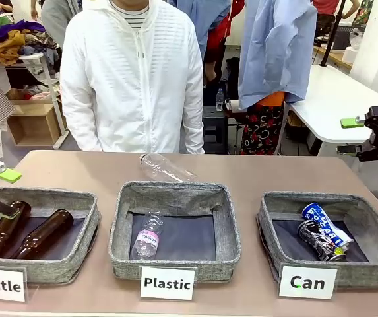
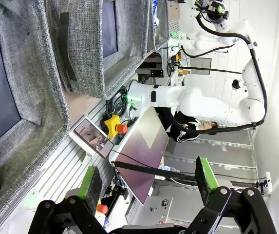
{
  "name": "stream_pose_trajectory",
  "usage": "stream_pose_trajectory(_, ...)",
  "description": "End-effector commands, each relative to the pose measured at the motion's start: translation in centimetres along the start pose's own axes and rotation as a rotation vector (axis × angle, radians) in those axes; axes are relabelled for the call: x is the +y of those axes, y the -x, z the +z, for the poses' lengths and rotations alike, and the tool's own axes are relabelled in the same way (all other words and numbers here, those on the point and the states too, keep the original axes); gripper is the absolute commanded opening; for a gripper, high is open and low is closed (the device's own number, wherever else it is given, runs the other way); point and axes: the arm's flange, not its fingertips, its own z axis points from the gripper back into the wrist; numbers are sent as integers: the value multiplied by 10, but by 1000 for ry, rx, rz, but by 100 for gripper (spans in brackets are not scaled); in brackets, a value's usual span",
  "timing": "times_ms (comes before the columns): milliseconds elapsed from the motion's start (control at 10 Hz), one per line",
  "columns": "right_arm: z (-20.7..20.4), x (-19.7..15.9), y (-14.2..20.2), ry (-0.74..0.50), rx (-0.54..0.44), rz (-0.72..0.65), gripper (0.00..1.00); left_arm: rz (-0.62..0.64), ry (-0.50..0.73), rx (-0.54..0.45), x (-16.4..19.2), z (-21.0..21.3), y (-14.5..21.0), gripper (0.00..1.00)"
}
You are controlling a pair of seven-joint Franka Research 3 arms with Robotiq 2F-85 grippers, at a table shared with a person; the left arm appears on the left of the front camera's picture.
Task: Sort the can waste into the basket.
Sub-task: Pick up the can waste from the table and place it in the right Fabric basket.
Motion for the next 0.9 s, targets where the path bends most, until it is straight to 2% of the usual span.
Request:
stream_pose_trajectory(0, 2, 2, 4, 1, 13, 25, 100, -7, 5, 0, 0, 1, 3, 100)
stream_pose_trajectory(800, 2, 2, 4, 1, 13, 25, 100, -7, 5, 0, 0, 1, 3, 100)
